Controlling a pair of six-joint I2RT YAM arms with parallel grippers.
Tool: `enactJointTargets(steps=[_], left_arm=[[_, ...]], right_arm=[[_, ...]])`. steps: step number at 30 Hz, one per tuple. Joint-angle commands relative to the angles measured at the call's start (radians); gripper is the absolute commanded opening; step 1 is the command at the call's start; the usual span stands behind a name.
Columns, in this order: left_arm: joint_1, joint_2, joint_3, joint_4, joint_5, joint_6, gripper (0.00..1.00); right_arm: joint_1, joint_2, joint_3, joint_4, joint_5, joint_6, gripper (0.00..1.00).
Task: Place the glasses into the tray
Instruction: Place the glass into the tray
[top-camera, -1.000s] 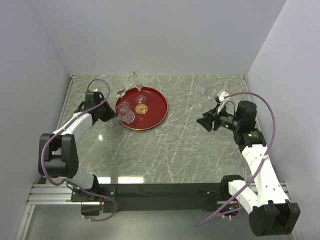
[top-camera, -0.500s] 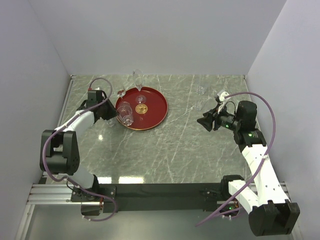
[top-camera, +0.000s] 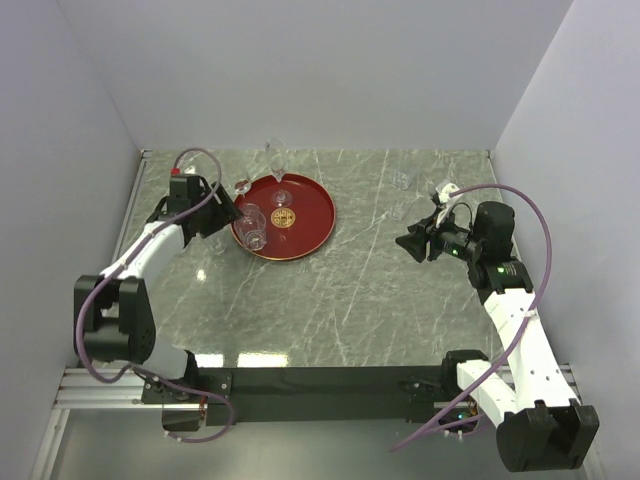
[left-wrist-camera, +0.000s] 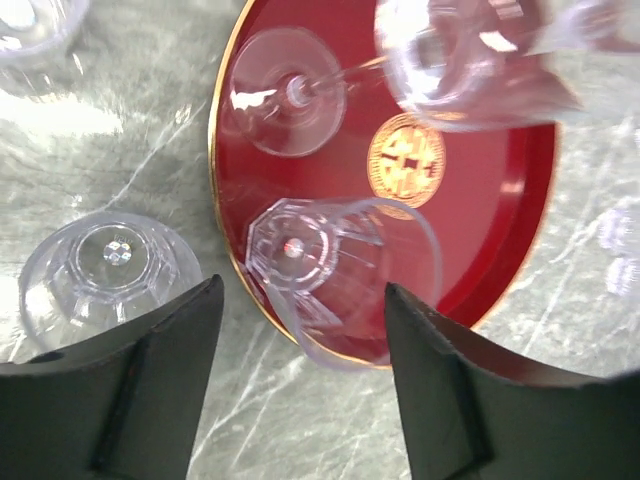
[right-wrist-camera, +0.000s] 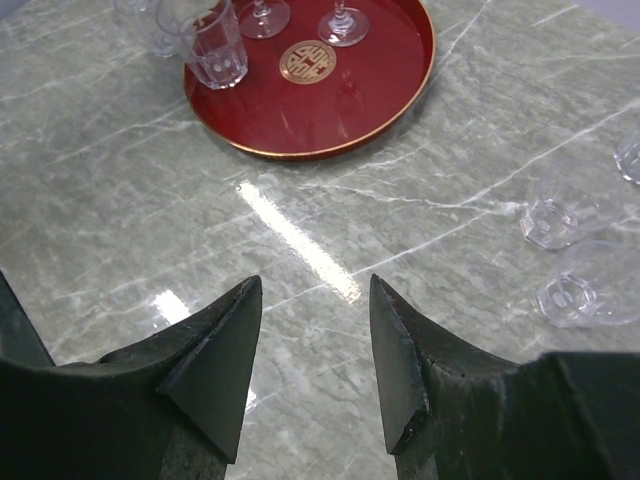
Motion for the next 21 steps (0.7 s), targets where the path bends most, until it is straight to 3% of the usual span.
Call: enactJointTargets(steps=[1, 13, 21], left_arm=[[-0.002, -0.111, 0.013, 0.005, -0.022, 0.036, 0.72], [-0.003, -0.376, -0.048, -0.055, -0.064, 0.111, 0.78], [-0.003, -0.615, -0.117, -0.072, -0.177, 0.206, 0.91]], right_arm=[[-0.015, -0.008, 0.011, 0.004, 0.026, -0.027, 0.54], [-0.070, 0.000, 0.018, -0.008, 0.068, -0.059, 0.55], [-0.079, 0.104, 0.087, -0.051, 0.088, -0.064, 0.55]])
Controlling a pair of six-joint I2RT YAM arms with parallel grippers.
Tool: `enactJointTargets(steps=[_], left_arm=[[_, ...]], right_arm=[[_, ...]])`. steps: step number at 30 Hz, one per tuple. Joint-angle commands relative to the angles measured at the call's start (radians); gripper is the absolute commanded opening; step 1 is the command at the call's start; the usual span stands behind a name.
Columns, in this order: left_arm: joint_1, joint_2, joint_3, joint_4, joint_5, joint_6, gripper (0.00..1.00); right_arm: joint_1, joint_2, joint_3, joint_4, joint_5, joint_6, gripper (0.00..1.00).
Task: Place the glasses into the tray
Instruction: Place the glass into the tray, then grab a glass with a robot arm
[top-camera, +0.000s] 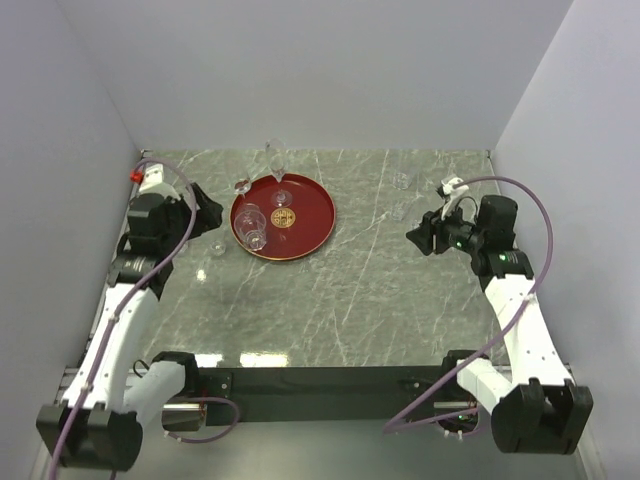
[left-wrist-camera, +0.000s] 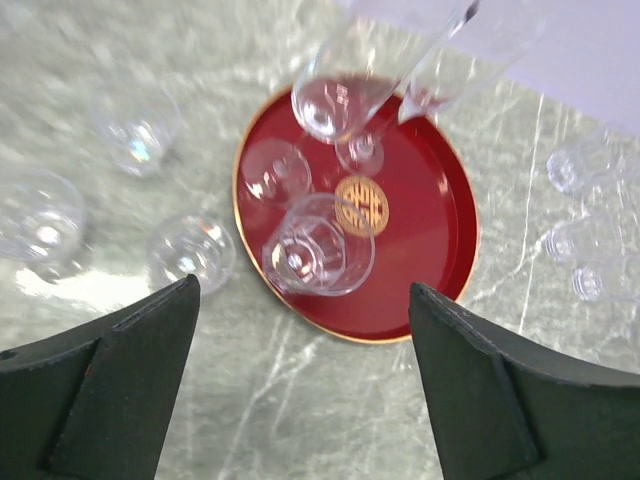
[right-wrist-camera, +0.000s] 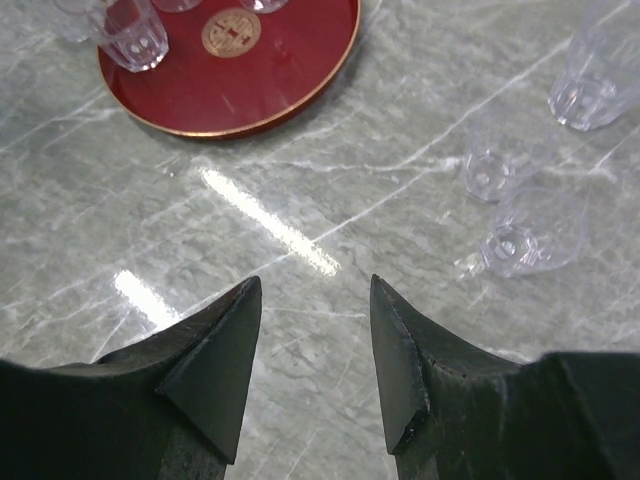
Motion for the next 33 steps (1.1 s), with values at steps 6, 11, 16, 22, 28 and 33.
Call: enactJointTargets(steps=[6, 11, 16, 22, 28, 33], left_arm=[[-0.003, -0.175, -0.101, 0.053, -0.085, 0.125, 0.96], [-0.003, -0.194, -0.133, 0.074, -0.081, 0.147, 0.98], [-0.003, -0.204, -0.144, 0.067, -0.110, 0.148, 0.98], [-0.003, -0.226, -0.150, 0.071, -0.104, 0.150, 0.98], [-0.003, -0.223, -0.148, 0.068, -0.110, 0.148, 0.98], [-0.003, -0.218, -0.150, 0.070, -0.107, 0.147, 0.98]], right_arm=[[-0.007, 0.179, 0.211, -0.110, 0.035, -0.063, 0.55], [-0.007, 0.340, 0.374, -0.150, 0.098, -0.063, 0.55], [-0.007, 0.555, 0.593, -0.231, 0.121, -0.029, 0.55], [-0.007, 0.771, 0.824, -0.296, 0.167, 0.032, 0.55], [-0.007, 0.964, 1.036, -0.350, 0.210, 0.118, 0.55], [-0.005, 1.080, 1.151, -0.342, 0.337, 0.209, 0.55]])
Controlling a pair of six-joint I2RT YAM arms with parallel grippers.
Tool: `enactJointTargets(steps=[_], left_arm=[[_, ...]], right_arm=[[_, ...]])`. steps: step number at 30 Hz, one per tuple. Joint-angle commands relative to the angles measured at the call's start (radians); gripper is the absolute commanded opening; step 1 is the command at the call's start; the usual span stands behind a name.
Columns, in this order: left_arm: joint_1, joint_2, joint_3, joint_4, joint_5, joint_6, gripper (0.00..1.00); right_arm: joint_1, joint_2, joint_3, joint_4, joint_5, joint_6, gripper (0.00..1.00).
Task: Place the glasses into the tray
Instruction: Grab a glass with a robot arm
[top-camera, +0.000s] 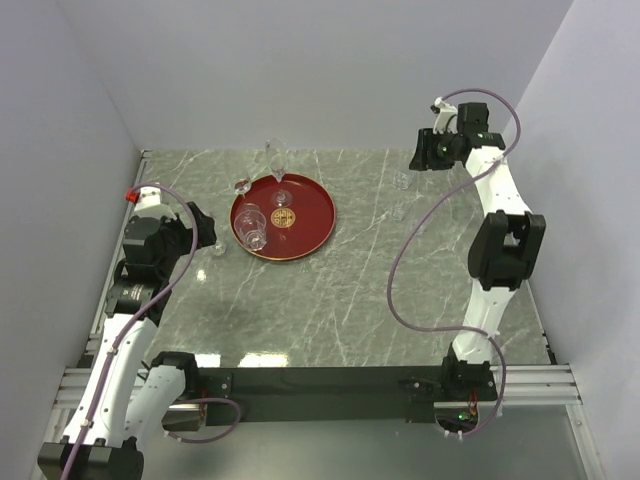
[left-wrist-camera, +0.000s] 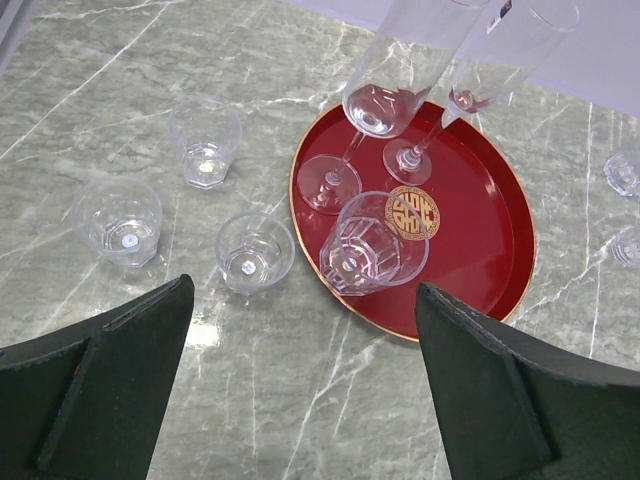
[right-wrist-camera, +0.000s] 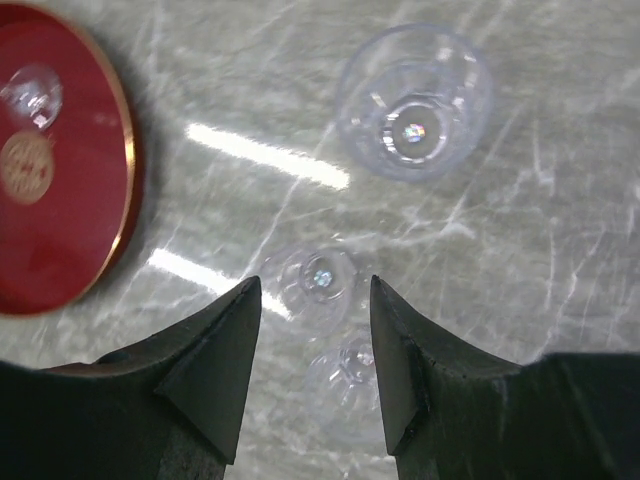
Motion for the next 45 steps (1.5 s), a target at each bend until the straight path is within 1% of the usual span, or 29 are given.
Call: enactJointTargets(steps=[1, 6, 10, 18, 25, 26, 28, 34, 35, 37, 38, 40, 45], left_arm=[[-0.003, -0.004, -0.004, 0.039, -0.009, 0.021, 0.98], [-0.001, 0.008, -0.003, 0.037, -0.015, 0.021, 0.98], [-0.001, 0.013, -0.003, 0.036, -0.028, 0.022, 0.98], [0.003, 0.036, -0.001, 0.037, -0.035, 0.024, 0.98], [0.006, 0.050, -0.001, 0.037, -0.032, 0.022, 0.98], [0.006, 0.053, -0.001, 0.037, -0.030, 0.024, 0.98], [0.006, 0.056, -0.001, 0.037, -0.030, 0.024, 0.98], [0.006, 0.057, -0.003, 0.040, -0.027, 0.022, 0.97], [0.006, 0.059, -0.001, 0.037, -0.025, 0.022, 0.97], [0.006, 0.057, -0.001, 0.037, -0.025, 0.022, 0.97], [0.006, 0.056, -0.003, 0.040, -0.022, 0.022, 0.97], [0.006, 0.054, -0.003, 0.039, -0.024, 0.024, 0.97], [0.006, 0.050, -0.004, 0.040, -0.024, 0.022, 0.97]], right_arm=[[-0.004, 0.078, 0.131, -0.006, 0.121, 0.117, 0.55], [-0.005, 0.150, 0.200, 0.049, 0.223, 0.206, 0.55], [-0.004, 0.192, 0.217, 0.121, 0.244, 0.245, 0.55], [0.004, 0.320, 0.323, 0.106, 0.279, 0.237, 0.54], [0.010, 0.385, 0.361, 0.106, 0.303, 0.220, 0.52], [0.010, 0.388, 0.362, 0.106, 0.304, 0.222, 0.47], [0.010, 0.400, 0.365, 0.108, 0.306, 0.219, 0.44], [0.011, 0.428, 0.378, 0.096, 0.318, 0.203, 0.27], [0.011, 0.430, 0.380, 0.096, 0.319, 0.200, 0.21], [0.011, 0.430, 0.386, 0.091, 0.322, 0.194, 0.14], [0.011, 0.427, 0.386, 0.091, 0.322, 0.191, 0.07], [0.011, 0.413, 0.386, 0.097, 0.318, 0.190, 0.01], [0.011, 0.350, 0.366, 0.138, 0.292, 0.217, 0.00]])
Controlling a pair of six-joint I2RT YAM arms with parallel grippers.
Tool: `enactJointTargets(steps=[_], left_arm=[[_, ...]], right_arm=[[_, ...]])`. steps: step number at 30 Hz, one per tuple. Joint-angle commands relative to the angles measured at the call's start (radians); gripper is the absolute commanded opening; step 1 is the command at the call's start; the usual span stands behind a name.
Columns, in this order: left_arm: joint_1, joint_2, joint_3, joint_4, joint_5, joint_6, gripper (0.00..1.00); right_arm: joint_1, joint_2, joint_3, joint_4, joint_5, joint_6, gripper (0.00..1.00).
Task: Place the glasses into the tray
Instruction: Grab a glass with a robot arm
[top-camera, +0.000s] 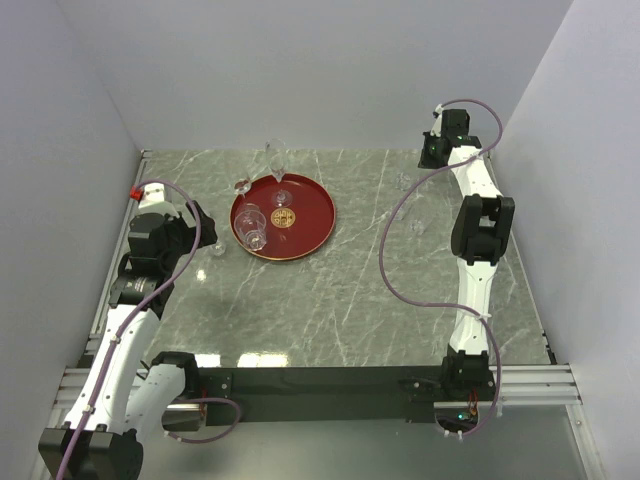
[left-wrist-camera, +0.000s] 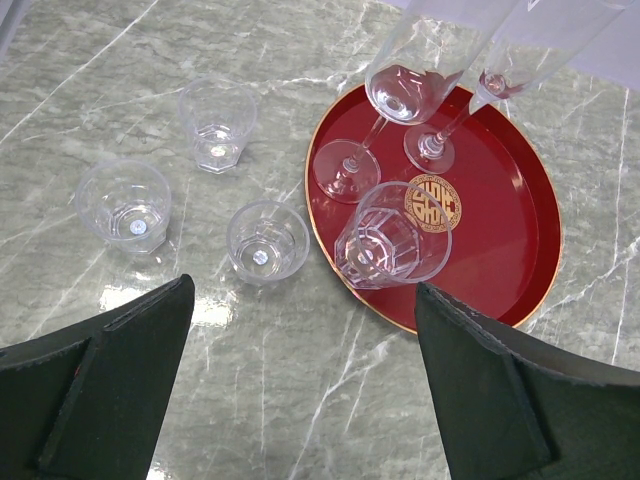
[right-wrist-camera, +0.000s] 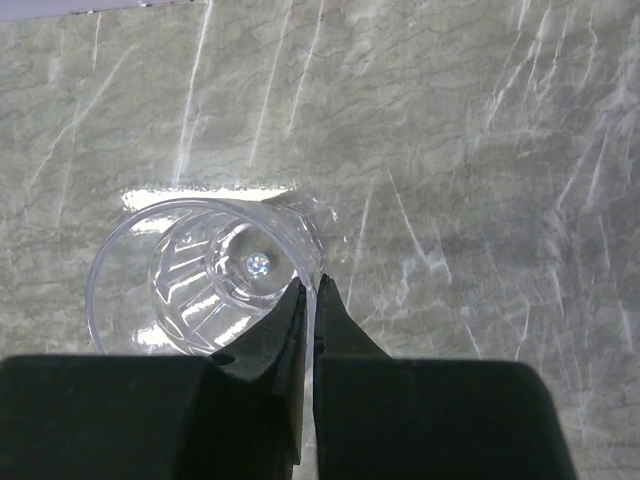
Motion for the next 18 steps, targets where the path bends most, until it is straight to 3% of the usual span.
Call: enactJointTargets(steps=[1, 8, 12, 18], left_arm=[[0.004, -0.010, -0.004, 0.040, -0.004, 0.022, 0.97], [0.004, -0.018, -0.004, 0.039, -0.007, 0.022, 0.97], [0.004, -0.022, -0.006, 0.040, -0.008, 0.024, 0.97], [0.004, -0.025, -0.006, 0.040, -0.007, 0.022, 0.97]], right_arm=[[0.007, -0.086, 0.023, 0.064, -0.033, 0.022, 0.00], [0.022, -0.192, -0.032, 0.121, -0.212, 0.073, 0.00], [0.044, -0.217, -0.048, 0.081, -0.436, 0.003, 0.00], [0.157, -0.226, -0.066, 0.041, -0.575, -0.083, 0.00]])
